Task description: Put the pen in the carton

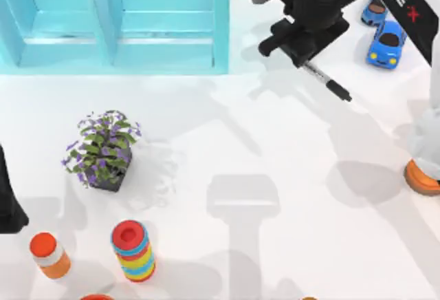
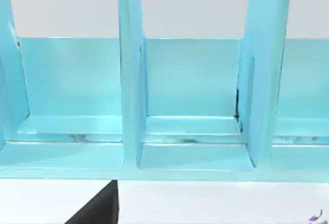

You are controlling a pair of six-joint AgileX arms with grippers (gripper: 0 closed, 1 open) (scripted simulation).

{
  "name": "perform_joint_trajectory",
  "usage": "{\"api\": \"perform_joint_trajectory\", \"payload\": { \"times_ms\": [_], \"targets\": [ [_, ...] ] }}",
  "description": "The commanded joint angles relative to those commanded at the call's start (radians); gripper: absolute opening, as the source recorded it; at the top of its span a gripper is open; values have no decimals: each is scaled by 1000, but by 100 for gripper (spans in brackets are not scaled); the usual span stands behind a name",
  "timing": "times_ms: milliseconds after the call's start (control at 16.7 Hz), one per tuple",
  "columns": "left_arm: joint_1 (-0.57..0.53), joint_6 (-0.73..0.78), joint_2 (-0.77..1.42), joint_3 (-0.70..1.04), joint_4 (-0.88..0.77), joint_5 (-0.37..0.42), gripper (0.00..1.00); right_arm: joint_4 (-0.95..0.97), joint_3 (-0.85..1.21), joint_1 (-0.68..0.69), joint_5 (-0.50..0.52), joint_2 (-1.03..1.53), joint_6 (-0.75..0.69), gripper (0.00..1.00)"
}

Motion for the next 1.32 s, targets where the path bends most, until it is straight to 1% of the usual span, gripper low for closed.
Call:
{"api": "perform_joint_trajectory", "payload": {
  "times_ms": [240,480,660,840,960,1080,1200,1320],
  "targets": [
    [0,0,0,0,0,0,100,-35,-23,-243,95,-30,318,0],
    [0,0,0,0,0,0,100,-99,-90,-482,180,-64,662,0],
    [0,0,0,0,0,0,100,-160,-162,-633,227,-90,906,0],
    [0,0,0,0,0,0,100,-216,-236,-750,259,-113,1116,0],
    [0,0,0,0,0,0,100,-245,-278,-807,273,-125,1227,0],
    [0,0,0,0,0,0,100,-265,-310,-848,280,-133,1309,0],
    [0,0,0,0,0,0,100,-277,-329,-871,284,-138,1356,0],
    [0,0,0,0,0,0,100,-279,-332,-875,284,-139,1365,0]
  ]
}}
